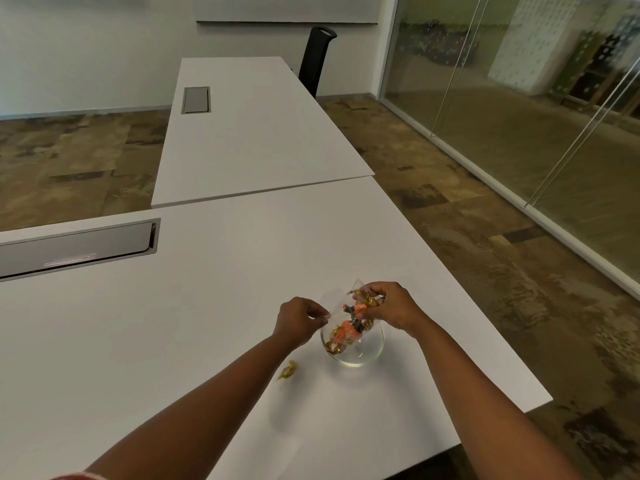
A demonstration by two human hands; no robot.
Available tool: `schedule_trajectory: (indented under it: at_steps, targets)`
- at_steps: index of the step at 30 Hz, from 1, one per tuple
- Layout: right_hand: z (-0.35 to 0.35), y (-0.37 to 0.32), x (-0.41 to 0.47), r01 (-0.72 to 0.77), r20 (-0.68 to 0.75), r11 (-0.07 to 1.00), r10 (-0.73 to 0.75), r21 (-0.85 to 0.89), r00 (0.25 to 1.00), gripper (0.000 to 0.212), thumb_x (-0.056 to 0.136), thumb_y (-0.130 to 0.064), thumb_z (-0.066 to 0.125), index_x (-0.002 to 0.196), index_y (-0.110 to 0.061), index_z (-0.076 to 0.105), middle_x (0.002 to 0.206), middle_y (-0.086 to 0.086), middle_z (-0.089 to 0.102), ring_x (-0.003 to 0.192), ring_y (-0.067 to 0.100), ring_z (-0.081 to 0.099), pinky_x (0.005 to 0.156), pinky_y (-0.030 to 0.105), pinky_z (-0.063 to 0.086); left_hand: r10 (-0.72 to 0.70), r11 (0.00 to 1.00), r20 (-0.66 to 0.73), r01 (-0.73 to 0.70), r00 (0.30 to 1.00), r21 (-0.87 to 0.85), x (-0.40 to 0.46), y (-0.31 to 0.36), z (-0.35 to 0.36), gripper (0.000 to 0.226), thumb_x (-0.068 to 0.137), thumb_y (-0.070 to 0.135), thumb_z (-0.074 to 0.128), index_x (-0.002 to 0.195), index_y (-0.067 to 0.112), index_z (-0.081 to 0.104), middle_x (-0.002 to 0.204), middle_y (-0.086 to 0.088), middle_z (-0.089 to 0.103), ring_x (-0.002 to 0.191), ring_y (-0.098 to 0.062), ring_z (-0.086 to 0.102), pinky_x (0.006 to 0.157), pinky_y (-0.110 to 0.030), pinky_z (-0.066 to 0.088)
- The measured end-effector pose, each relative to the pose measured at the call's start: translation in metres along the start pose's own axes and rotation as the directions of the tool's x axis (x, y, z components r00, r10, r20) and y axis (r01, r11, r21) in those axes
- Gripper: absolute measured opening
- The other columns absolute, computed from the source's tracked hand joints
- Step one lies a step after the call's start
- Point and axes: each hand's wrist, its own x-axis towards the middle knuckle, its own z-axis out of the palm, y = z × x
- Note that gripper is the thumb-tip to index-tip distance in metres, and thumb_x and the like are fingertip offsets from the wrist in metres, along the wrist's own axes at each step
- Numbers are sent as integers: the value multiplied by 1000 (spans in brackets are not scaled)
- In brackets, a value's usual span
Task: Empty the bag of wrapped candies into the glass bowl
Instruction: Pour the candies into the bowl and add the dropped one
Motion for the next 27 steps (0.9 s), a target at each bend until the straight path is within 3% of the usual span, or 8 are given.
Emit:
schedule_trajectory:
  at_steps: [5,9,12,15,21,27]
  targets:
    - [0,0,-2,-12,-5,999,12,-40,1000,43,64,-2,82,104,-9,69,97,6,68,94,21,61,93,39,51,-3,1000,23,2,1000,14,1,0,3,19,81,12,69,99,7,75,103,-10,75,96,-22,68,85,-30,55]
    - [-1,-2,-3,5,-3,1000,-5,-31,1000,35,64,-4,82,97,-9,71,91,4,68,91,20,61,88,36,52,10,999,1,-10,1000,40,2,-2,6,18,81,13,69,97,10,76,103,-7,76,97,-17,67,78,-18,43]
    - [-2,-5,-3,30,18,997,-29,-65,999,24,67,-7,81,88,-14,72,89,1,68,89,19,61,83,33,52,11,999,18,-12,1000,38,4,-3,7,19,81,13,69,99,8,75,104,-9,75,96,-20,68,84,-26,52]
    - [-3,-6,-1,19,31,996,-16,-89,999,26,69,-2,77,94,-11,73,98,5,69,94,20,62,81,30,51,16,999,33,-17,999,38,5,-4,7,20,81,13,69,99,8,75,104,-10,75,96,-21,67,87,-32,55]
    - [-2,-6,1,-2,42,995,6,-100,999,26,71,1,74,95,-10,74,97,2,66,90,17,61,63,13,48,9,1000,42,-10,999,13,5,-6,7,21,80,12,70,100,6,75,105,-11,74,97,-21,67,88,-35,56]
    - [2,-8,2,60,24,986,-57,-153,998,19,76,-8,75,94,-9,76,89,-2,68,81,10,63,59,9,44,-2,999,72,5,997,-46,-1,-15,0,22,79,12,71,100,10,75,104,-8,75,99,-19,67,89,-32,52]
